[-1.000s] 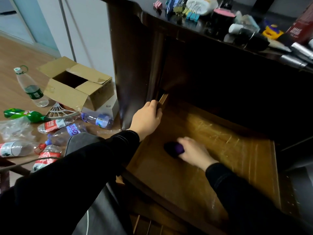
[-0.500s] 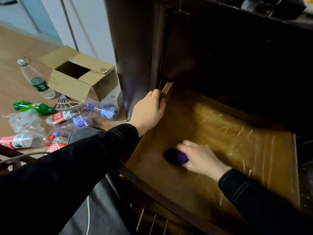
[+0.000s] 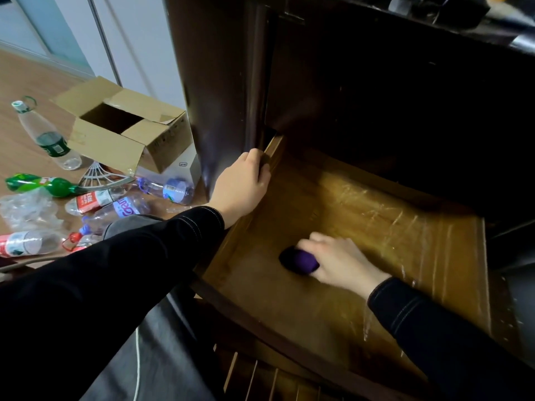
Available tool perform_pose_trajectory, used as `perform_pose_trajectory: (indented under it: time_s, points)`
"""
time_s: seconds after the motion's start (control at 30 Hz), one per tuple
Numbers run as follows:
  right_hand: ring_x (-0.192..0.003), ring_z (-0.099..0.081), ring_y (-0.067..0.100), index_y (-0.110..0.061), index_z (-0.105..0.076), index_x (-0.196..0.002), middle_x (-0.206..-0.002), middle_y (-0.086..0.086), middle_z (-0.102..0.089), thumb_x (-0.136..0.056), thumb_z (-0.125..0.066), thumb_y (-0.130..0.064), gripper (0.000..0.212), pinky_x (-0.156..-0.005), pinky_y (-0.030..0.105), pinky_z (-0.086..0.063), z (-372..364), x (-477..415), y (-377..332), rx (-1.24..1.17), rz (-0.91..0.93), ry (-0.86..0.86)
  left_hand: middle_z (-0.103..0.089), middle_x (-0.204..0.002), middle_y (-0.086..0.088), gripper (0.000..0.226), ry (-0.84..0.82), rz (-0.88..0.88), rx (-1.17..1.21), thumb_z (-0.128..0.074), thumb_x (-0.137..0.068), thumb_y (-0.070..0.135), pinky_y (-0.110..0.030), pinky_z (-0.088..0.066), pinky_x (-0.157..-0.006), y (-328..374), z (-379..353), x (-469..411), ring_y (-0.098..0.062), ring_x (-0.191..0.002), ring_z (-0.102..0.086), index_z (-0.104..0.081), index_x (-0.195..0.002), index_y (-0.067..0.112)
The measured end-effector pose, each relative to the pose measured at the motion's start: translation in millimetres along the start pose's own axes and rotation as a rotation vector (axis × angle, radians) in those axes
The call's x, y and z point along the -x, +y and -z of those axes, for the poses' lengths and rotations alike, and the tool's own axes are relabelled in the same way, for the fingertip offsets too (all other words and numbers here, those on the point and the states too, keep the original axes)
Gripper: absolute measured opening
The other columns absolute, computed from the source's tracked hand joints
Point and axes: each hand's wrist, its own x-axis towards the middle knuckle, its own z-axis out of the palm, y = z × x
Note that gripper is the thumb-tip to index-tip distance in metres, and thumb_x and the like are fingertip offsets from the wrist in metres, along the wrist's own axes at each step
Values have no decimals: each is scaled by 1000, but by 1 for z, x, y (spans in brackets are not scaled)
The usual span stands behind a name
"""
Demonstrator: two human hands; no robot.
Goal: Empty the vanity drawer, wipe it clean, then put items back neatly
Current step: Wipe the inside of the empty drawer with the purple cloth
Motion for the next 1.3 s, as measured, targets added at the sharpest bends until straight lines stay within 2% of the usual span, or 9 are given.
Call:
perform_pose_trajectory:
  time_s: [0.1,0.23,0.4,0.5,0.7,0.83,1.0,1.13,1.3]
  points:
    - [-72,-60,15,-26,-55,-128,-100,-6,-50,-91,-58,-14,39,-60,28,-51,-6,14,-14,3,54,-54,-59,-108,-5,26,-4,3,3,-39,-105,36,-44,-51,-81,2,2,1,-29,-94,-61,-50,-115,15]
    - [-66,-58,22,-23,-57,-122,-96,-1,-54,-82,-57,1,47,-55,32,-38,-25,46,-40,-20,264,-250,-60,-109,-4,27,0,4,13,-39,-105,36,-42,-52,-80,1,0,0,-27,-94,-61,-50,-117,15]
    - [-77,-62,16,-30,-55,-123,-98,-8,-50,-96,-56,-25,28,-60,26,-46,-8,15,-14,-9,37,-61,-53,-98,2,22,26,-13,-14,-40,-104,35,-33,-36,-69,-2,-3,0,-25,-86,-58,-48,-109,16]
    - [-80,-64,22,-25,-54,-127,-105,-4,-50,-93,-59,-20,35,-69,36,-56,-6,10,-19,20,-53,33,-56,-101,-2,23,28,-10,-9,-40,-104,35,-32,-35,-70,-1,-3,0,-27,-88,-59,-49,-112,15]
    - [-72,-63,27,-19,-58,-128,-94,6,-57,-90,-61,0,43,-62,43,-56,-35,40,-55,16,246,-136,-61,-110,-5,28,32,-6,-10,-39,-104,36,-33,-38,-72,-2,-5,0,-29,-94,-61,-50,-118,16]
    - [-77,-63,14,-33,-54,-122,-101,-9,-52,-92,-65,-29,32,-67,30,-56,-22,5,-4,-29,-21,37,-61,-109,-6,27,34,-4,-8,-40,-103,36,-35,-43,-74,-3,-6,-1,-30,-94,-61,-50,-117,16]
    - [-88,-64,20,-33,-50,-134,-113,-5,-58,-92,-68,-35,46,-70,31,-55,7,-37,46,22,-383,106,-57,-103,-1,22,25,0,-8,-40,-103,36,-32,-37,-71,-1,-2,-3,-26,-89,-60,-48,-112,17]
    - [-84,-66,24,-25,-51,-131,-112,0,-53,-90,-68,-23,44,-76,39,-59,2,-16,-6,44,-250,24,-58,-101,-4,23,27,-3,-21,-41,-103,35,-35,-41,-71,2,-1,1,-32,-90,-61,-48,-111,15]
    - [-73,-65,30,-17,-60,-131,-100,11,-60,-94,-57,-2,40,-65,41,-57,-21,37,-63,66,189,-139,-61,-109,-6,26,30,-2,-14,-40,-104,35,-34,-41,-71,2,-1,1,-30,-92,-62,-50,-118,15]
